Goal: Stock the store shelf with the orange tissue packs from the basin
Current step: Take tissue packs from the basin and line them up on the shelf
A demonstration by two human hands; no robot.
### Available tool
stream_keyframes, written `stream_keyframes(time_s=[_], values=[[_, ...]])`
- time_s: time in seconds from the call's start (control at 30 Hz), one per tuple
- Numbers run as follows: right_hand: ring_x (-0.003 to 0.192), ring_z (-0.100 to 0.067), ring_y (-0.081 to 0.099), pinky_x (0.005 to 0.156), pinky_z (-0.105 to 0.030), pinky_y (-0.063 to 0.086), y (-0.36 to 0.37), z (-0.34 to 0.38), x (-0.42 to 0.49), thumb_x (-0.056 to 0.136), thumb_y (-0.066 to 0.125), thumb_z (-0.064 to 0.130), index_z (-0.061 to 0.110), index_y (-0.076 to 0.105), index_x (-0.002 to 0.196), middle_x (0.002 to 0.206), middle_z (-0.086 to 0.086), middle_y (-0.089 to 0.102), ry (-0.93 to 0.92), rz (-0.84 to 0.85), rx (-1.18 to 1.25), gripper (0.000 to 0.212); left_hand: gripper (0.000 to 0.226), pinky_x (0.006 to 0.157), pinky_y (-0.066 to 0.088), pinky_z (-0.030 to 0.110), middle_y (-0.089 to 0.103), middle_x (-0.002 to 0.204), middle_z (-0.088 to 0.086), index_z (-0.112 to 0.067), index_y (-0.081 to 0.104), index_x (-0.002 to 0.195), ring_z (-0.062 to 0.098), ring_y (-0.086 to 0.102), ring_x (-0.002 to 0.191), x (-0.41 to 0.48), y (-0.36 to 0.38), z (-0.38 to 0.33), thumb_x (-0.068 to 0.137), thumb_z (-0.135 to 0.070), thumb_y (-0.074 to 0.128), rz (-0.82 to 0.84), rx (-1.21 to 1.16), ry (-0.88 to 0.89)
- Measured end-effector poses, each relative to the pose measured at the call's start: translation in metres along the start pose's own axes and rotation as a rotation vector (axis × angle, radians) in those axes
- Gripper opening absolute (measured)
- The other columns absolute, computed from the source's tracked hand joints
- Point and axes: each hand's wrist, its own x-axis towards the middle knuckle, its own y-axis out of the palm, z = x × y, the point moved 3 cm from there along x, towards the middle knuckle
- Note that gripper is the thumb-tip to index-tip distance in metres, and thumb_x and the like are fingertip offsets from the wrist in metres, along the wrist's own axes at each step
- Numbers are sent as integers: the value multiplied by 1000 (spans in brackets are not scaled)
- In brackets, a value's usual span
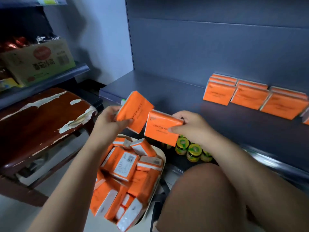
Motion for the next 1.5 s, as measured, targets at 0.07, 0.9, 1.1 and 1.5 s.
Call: stream_keyframes(time_s=[0.07,0.9,1.1,1.5], values=[[93,-13,72,89,-45,58,-41,-7,-18,53,81,42,36,73,98,96,11,76,-31,-59,1,47,43,93,58,50,75,107,14,-19,69,112,35,72,104,-2,26,-16,73,-12,85,48,-29,57],[101,-17,63,88,-36,50,-294,-122,-87,77,77,11,29,72,113,106,6,70,-45,-544,-451,40,39,94,53,34,72,110,-17,-33,67,119,11,66,104,20,370,-112,86,-13,73,379,331,517],[95,-18,59,80,-35,48,-324,-147,-74,73,70,5,26,72,103,102,2,65,14,-620,-505,36,41,96,24,33,64,124,-21,-41,63,125,20,43,119,41,406,-111,90,-21,69,294,597,690],[93,-16,58,73,-31,47,-338,-171,-50,77,67,4,31,68,103,100,6,61,140,-578,-487,38,44,106,42,53,68,123,-4,-28,69,130,35,51,120,74,450,-92,87,-26,64,310,739,947]])
